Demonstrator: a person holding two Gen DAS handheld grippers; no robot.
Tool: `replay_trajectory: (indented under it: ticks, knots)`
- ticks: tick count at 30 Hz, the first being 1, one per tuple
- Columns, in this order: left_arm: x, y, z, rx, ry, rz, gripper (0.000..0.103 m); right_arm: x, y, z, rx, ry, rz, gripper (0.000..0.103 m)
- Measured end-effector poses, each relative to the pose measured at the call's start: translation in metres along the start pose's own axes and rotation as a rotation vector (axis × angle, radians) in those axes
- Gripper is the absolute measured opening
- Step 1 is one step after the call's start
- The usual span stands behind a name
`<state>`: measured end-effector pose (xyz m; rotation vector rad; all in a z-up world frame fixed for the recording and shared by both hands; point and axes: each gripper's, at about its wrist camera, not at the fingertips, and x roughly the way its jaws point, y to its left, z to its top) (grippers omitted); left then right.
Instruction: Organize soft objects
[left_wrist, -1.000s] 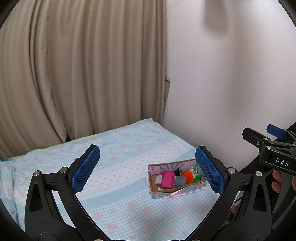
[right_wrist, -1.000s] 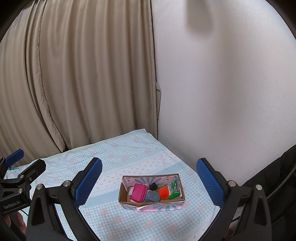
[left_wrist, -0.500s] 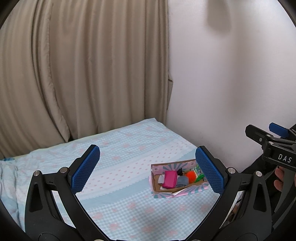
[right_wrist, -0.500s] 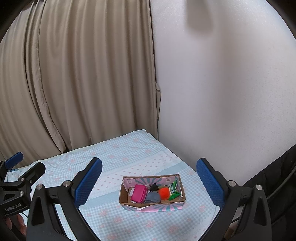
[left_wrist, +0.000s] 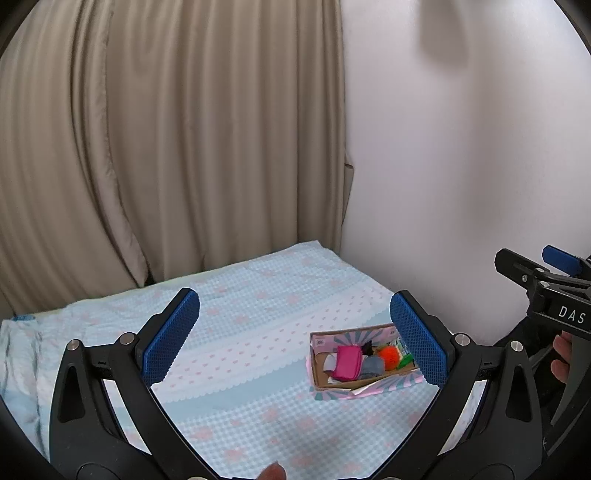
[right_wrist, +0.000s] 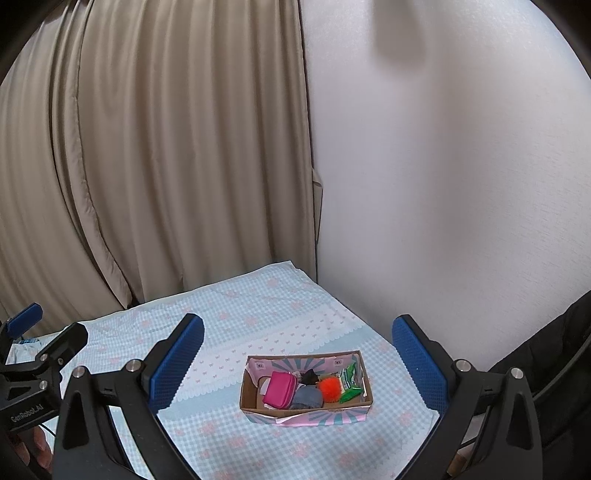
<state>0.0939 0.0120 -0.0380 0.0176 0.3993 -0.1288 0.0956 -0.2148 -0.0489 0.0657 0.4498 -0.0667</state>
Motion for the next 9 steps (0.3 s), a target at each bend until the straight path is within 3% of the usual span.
replay_trajectory:
  ticks: [9]
  knots:
    - [0.008,0.003,-0.002,-0.003,-0.026,-0.008,0.103,0.012,0.002,0.000,0.001,0.009,-0.006,0.102]
